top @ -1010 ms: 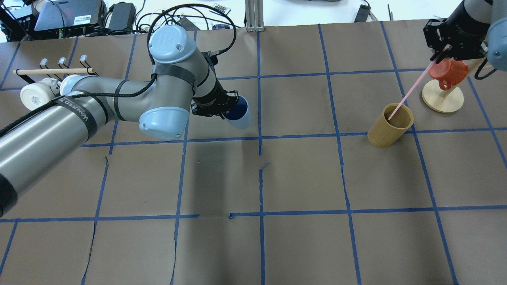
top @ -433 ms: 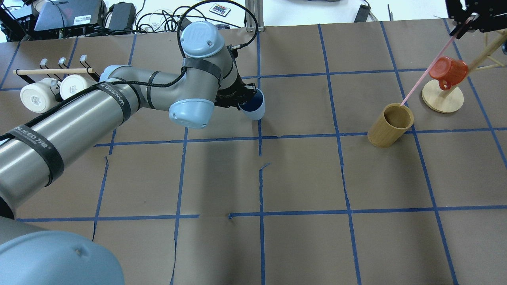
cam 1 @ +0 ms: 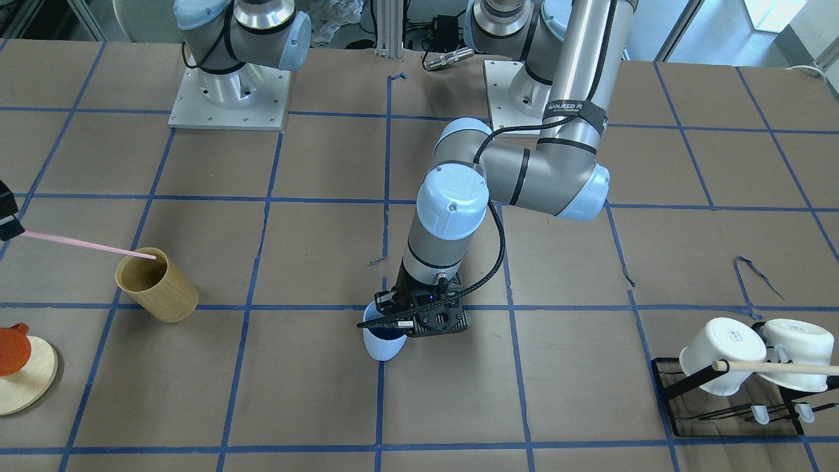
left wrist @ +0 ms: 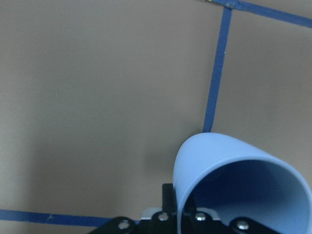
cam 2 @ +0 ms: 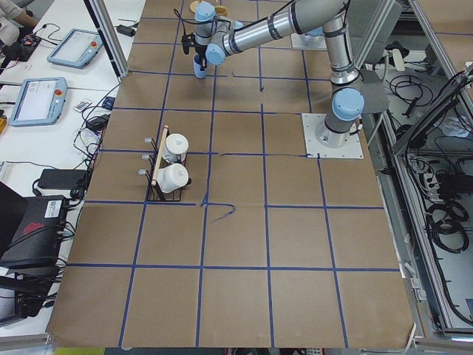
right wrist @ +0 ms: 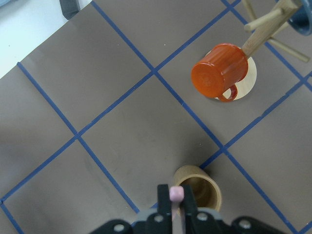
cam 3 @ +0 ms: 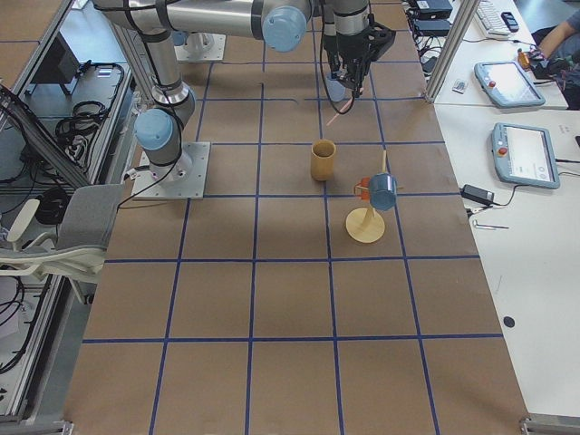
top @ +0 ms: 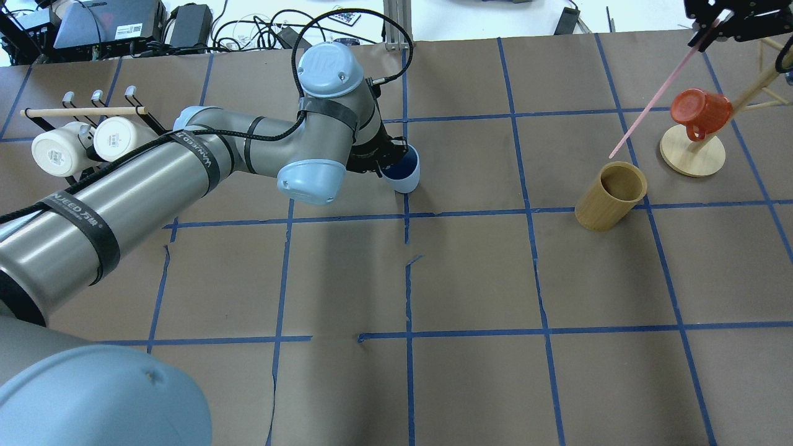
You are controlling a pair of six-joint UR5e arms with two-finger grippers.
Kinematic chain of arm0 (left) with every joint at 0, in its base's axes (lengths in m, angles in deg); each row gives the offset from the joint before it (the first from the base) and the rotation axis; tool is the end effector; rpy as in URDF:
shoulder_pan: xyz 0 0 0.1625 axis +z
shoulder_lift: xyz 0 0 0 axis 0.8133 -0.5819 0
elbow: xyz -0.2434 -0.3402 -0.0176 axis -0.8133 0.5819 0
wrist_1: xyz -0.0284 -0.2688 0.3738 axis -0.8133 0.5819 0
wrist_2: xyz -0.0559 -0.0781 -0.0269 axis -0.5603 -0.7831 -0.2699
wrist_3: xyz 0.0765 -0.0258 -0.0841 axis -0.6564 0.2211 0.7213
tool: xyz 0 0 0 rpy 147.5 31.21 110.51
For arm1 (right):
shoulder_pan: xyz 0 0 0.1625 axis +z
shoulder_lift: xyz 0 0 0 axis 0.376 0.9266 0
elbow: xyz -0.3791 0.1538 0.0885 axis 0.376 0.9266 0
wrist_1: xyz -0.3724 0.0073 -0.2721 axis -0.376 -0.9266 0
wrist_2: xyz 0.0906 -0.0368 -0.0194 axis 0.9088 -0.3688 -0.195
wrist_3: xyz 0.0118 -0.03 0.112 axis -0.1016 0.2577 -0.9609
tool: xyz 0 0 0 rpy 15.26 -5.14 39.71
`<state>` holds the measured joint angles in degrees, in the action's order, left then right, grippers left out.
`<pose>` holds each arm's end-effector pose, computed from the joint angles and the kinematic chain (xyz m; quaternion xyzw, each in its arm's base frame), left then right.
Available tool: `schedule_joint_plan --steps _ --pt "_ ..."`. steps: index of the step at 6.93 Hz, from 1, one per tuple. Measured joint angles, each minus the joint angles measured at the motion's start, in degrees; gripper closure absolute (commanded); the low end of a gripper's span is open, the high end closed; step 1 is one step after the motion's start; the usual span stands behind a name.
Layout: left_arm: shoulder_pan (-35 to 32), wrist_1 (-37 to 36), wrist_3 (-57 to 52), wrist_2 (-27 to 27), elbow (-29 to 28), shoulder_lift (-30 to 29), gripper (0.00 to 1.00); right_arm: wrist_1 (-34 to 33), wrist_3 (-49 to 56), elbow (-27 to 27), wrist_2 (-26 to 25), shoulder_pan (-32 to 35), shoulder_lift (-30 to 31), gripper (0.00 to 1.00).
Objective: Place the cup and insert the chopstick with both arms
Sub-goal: 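Carry the blue cup to the table center, release, withdraw left gripper, then move the held chopstick over the blue cup and lower it inside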
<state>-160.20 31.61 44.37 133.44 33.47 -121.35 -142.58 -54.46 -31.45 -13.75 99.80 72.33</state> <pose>-0.3263 -0.6264 0.1920 0.0828 -0.9923 0.0596 0.0697 -0.0032 -0.6204 0.5137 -0.3445 -0.9298 0.1293 0.0011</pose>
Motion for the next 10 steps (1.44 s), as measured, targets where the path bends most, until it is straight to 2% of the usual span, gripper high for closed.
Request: schedule_joint_plan --steps 2,4,8,9,10 --pt "-0.2 0.2 -0.4 0.0 -1.1 0.4 0.00 -0.3 -5.3 -0.3 -0.2 3.5 -0.6 0.85" --pt "0.7 4.5 -2.4 0.0 -4.0 2.7 0.00 -0.9 -9.0 -0.7 -0.4 5.7 -1.3 0.85" --pt "9.7 23.6 -19.6 5.9 -5.6 15.4 0.00 -5.1 -17.8 -2.2 -1.2 11.6 -1.9 0.85" --pt "12.0 27.9 -21.2 5.8 -5.7 19.3 0.00 -6.2 -20.6 -2.3 -3.3 15.1 -2.0 0.85" --pt "13.4 31.7 -21.9 5.7 -5.7 23.0 0.00 -7.3 -22.5 -2.3 -7.7 19.6 -2.3 0.85"
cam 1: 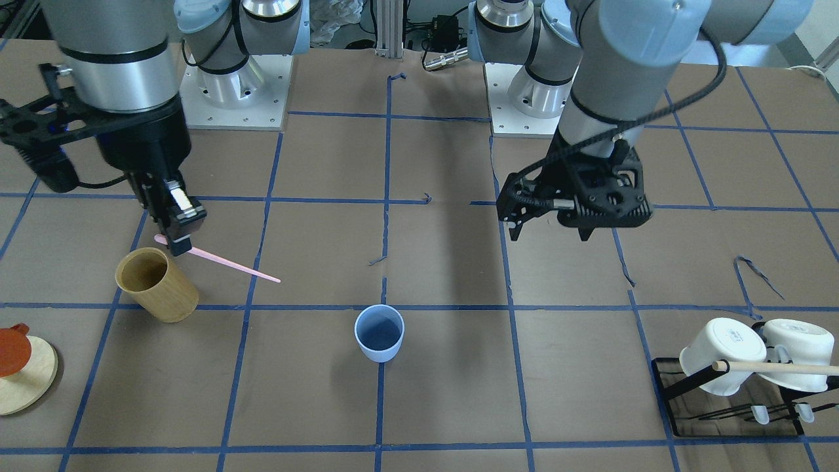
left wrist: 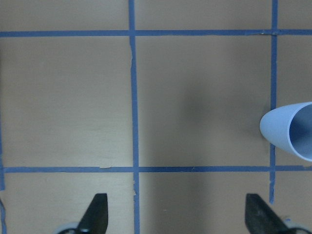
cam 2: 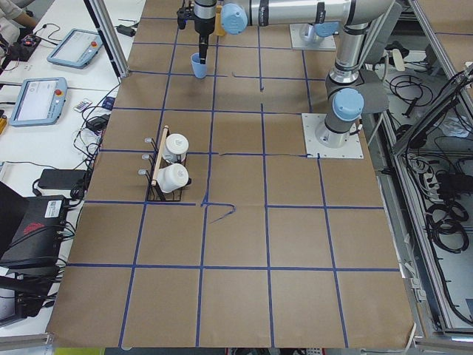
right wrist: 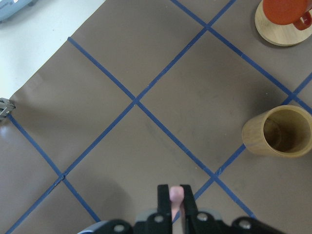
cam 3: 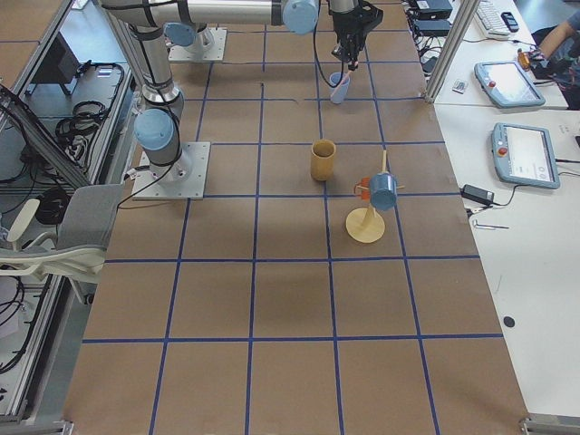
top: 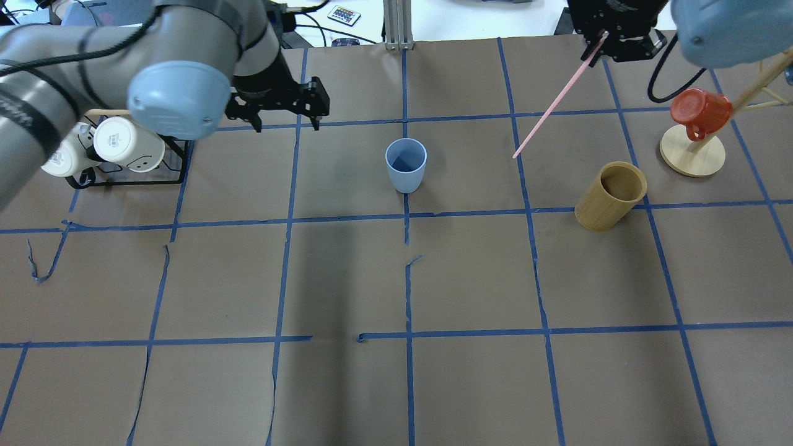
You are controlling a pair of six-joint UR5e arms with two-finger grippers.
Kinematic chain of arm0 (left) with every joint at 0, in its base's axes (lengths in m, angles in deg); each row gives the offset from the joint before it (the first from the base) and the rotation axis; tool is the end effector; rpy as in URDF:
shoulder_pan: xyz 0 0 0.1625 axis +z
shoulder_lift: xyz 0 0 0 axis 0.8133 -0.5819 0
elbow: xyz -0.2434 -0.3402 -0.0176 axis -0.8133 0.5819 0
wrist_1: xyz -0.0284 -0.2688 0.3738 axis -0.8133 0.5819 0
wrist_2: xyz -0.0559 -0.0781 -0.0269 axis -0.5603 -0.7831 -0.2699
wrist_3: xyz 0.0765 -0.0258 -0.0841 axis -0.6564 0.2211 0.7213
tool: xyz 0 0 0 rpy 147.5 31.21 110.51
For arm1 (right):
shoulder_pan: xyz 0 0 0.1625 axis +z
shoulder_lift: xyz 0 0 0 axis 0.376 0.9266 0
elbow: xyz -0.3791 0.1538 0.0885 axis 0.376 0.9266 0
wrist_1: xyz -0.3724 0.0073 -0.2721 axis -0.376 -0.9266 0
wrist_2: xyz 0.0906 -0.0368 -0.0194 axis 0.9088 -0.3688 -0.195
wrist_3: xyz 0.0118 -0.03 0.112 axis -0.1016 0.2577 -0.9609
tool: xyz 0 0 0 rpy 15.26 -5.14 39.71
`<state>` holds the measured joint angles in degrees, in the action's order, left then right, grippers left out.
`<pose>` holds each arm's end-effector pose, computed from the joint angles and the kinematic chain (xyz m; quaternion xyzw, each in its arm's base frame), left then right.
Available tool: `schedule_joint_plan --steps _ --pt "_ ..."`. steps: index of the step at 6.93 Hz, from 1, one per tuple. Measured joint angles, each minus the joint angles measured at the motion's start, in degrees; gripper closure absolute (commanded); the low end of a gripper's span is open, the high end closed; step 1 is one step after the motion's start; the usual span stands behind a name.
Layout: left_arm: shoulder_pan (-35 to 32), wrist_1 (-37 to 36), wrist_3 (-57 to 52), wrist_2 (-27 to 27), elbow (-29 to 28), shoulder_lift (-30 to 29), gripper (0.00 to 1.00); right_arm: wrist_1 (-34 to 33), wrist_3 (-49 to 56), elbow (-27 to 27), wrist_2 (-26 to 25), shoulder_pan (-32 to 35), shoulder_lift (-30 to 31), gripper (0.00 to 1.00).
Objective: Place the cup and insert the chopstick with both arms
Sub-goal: 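Move the held chopstick over the blue cup and lower it inside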
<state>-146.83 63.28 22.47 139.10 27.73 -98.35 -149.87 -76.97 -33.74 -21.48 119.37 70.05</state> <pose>-0.1571 -0.5898 0.4439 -0.0127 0.9984 -0.0552 0.0021 0.1919 -0.6078 0.4842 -0.3756 -0.9104 0.1734 0.0017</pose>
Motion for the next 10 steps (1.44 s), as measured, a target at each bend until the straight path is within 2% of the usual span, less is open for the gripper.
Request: schedule_joint_plan --steps 2,5,7,9,10 --pt "3.1 4.9 -1.0 -1.3 0.3 4.7 0.00 -3.1 -7.2 0.1 -7.2 8.2 -2.1 0.85" --pt "4.9 6.5 -2.0 -2.9 0.9 6.5 0.00 -9.1 -15.7 0.5 -8.8 13.7 -5.8 0.85" --pt "4.8 6.5 -1.7 -2.3 0.7 6.4 0.00 -12.9 -17.1 0.5 -9.4 14.7 -7.7 0.83" --pt "4.3 6.1 -0.2 -0.8 0.2 5.9 0.00 -13.5 -17.4 0.3 -9.9 15.1 -8.5 0.79" --pt "3.6 6.1 0.7 -0.6 0.1 5.9 0.00 -13.5 -17.4 0.2 -10.2 15.2 -8.9 0.38"
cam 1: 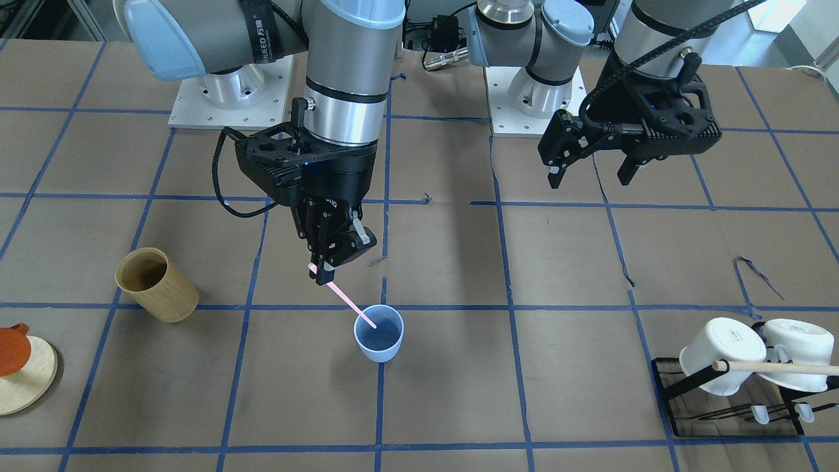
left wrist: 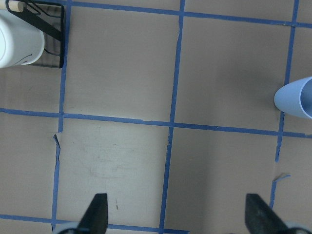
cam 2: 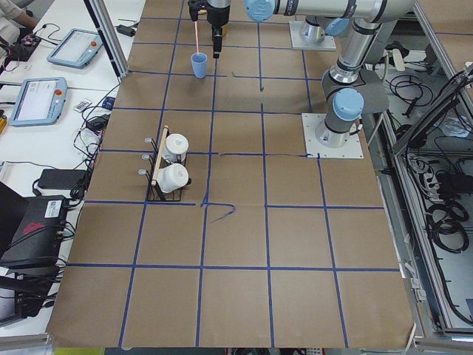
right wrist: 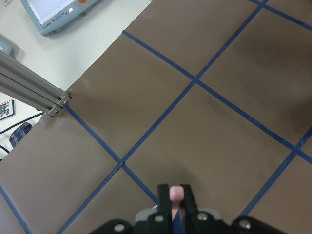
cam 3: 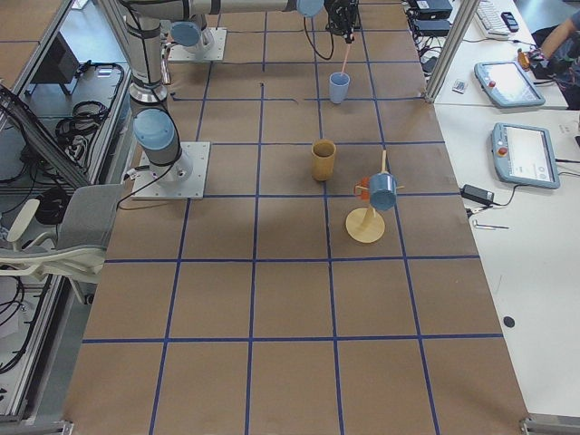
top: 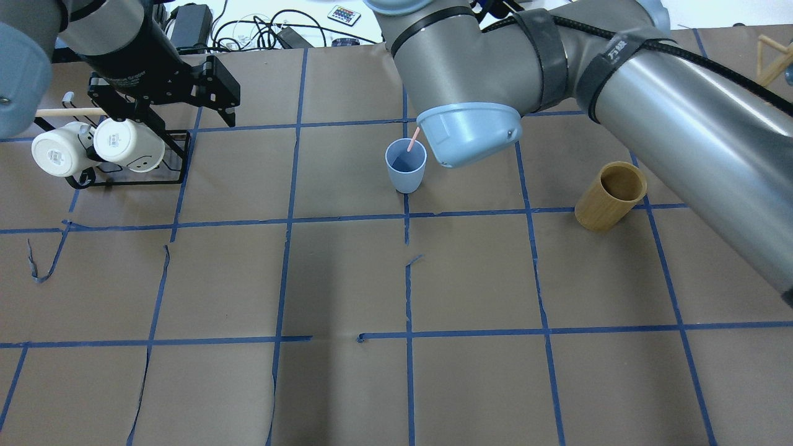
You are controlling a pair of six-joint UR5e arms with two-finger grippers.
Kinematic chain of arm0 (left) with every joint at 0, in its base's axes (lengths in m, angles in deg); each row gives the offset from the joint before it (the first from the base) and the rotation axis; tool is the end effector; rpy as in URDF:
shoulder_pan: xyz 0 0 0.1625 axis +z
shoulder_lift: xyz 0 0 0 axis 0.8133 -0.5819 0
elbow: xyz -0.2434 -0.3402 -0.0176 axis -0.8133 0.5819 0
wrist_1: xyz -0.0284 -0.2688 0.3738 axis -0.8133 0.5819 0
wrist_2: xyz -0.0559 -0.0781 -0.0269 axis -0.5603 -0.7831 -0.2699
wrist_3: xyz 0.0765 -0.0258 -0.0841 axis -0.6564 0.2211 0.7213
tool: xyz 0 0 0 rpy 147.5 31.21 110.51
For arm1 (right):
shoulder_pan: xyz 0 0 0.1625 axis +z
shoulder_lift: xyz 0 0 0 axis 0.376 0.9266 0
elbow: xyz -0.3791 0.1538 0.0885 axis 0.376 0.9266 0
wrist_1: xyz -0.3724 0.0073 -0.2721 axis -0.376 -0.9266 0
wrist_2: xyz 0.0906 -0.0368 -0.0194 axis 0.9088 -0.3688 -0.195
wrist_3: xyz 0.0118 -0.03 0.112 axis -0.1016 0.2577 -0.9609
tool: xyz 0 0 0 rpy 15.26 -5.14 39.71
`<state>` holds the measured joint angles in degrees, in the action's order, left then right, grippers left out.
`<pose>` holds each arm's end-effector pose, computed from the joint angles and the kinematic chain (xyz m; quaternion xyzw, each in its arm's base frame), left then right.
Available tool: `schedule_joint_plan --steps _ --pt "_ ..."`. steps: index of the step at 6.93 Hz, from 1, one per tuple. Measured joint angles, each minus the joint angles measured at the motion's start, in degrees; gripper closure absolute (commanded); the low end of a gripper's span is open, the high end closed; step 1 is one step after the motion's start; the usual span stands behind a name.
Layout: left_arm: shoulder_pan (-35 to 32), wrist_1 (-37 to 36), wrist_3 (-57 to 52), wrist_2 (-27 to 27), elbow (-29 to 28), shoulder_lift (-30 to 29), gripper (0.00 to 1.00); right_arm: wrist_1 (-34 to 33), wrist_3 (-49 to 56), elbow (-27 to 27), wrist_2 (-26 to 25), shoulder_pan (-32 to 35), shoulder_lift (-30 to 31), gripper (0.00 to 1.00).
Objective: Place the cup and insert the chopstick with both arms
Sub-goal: 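Move the held chopstick over the blue cup and lower it inside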
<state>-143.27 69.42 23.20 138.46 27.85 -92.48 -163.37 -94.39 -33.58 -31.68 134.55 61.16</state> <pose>-0.1223 -0.5557 0.4897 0.0497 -0.9974 0.0515 0.0020 0.3489 -0.5999 0.4197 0.4051 0.8779 -0.2551 0.0139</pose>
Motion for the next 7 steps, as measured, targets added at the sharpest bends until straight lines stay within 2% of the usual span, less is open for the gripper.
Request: schedule_joint_plan --steps 1,4,5,7 --pt "-0.6 0.1 0.5 0.1 0.0 0.0 0.00 0.0 0.0 0.0 -0.4 0.1 -0.7 0.00" --pt "-1.1 0.3 0.2 0.0 0.0 0.0 0.00 0.1 0.1 0.4 -0.8 1.0 -0.9 0.00" --pt "-1.1 0.3 0.1 -0.1 0.0 0.0 0.00 2.0 2.7 1.1 -0.5 0.8 -0.2 0.00" --pt "-1.1 0.3 0.0 -0.1 -0.1 -0.1 0.00 11.2 17.7 2.1 0.7 -2.6 3.2 0.00"
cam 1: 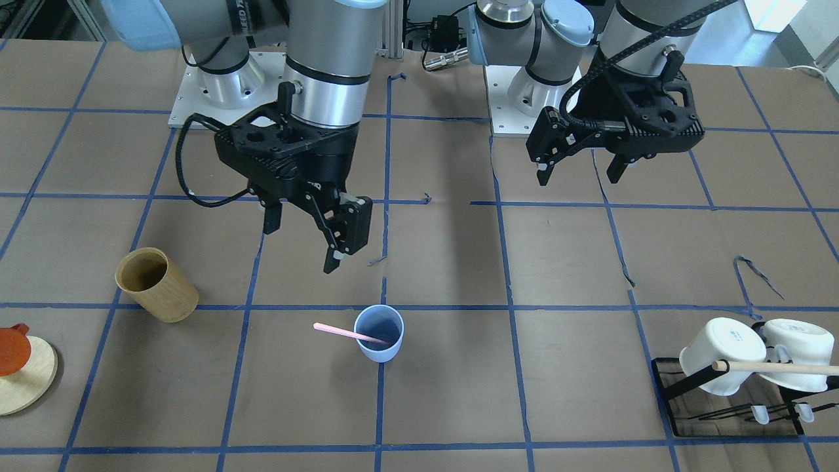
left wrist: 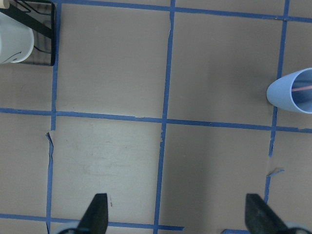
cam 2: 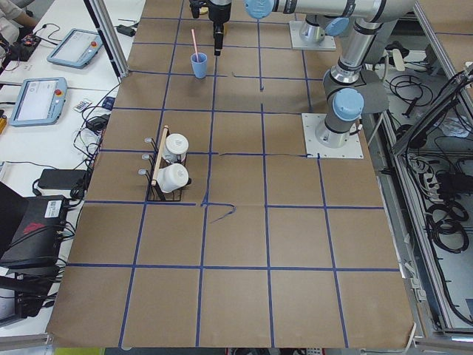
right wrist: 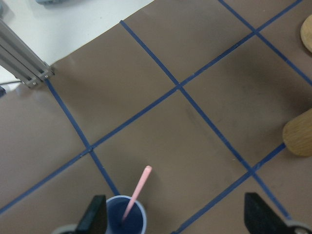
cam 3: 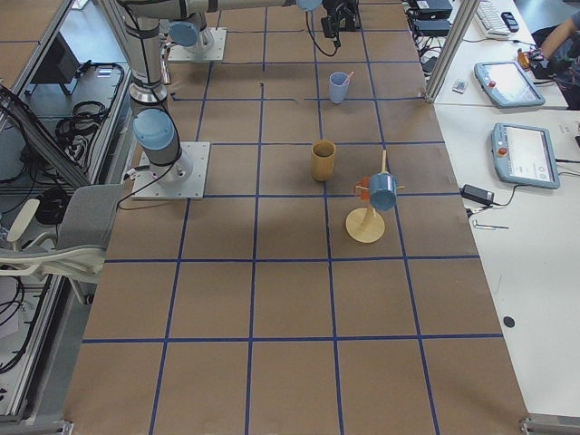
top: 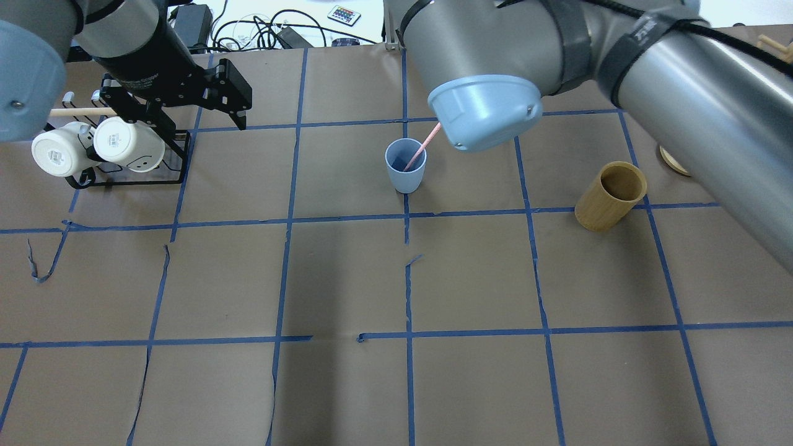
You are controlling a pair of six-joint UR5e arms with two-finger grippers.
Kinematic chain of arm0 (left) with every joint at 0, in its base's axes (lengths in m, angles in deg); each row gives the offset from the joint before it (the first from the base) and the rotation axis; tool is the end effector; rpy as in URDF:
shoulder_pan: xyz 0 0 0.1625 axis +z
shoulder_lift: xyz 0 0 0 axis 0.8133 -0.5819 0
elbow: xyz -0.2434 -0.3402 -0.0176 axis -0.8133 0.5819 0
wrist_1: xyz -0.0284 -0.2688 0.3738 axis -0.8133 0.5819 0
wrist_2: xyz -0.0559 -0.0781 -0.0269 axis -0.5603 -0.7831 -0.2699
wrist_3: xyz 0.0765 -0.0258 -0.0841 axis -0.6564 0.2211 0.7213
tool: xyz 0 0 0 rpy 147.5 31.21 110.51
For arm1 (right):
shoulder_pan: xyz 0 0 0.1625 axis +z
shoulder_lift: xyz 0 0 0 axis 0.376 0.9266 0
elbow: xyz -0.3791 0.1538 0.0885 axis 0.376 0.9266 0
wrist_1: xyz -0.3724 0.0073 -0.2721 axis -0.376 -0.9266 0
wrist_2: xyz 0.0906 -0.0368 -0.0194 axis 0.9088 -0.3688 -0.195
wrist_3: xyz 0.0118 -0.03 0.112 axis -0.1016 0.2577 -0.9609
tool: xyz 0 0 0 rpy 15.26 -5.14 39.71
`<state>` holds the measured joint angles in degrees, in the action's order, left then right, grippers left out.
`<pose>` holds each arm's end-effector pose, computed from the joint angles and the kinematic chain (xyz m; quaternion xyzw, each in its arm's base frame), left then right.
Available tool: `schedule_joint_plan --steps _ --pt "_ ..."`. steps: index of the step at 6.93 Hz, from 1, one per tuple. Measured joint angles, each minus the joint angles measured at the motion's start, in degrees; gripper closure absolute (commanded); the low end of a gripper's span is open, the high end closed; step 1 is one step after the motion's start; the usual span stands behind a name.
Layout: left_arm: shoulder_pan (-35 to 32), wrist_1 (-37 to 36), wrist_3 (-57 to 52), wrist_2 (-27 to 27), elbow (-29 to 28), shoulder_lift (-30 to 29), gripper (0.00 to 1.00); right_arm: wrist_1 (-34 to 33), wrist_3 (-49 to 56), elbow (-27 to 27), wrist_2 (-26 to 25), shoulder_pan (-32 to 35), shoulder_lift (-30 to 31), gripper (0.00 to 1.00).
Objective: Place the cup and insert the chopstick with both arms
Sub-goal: 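Open the right gripper and raise it away from the blue cup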
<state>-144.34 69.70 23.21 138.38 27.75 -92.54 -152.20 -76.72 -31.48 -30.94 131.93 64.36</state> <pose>-0.1328 -0.5533 0.4895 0.0405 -0.9980 0.0494 0.0031 0.3143 -0.5921 0.4524 -0.2797 -0.9351 0.2103 0.0558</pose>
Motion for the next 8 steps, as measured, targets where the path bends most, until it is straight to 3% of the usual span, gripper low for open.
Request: schedule_joint_plan --steps 4,8 --pt "0.1 0.0 0.0 0.2 0.0 0.1 0.00 18.1 21.5 -0.1 13.5 -12.7 4.2 0.00" --pt "1.5 -0.4 -2.1 0.8 0.1 0.3 0.00 32.8 51.9 -0.2 14.9 -14.7 11.0 0.00"
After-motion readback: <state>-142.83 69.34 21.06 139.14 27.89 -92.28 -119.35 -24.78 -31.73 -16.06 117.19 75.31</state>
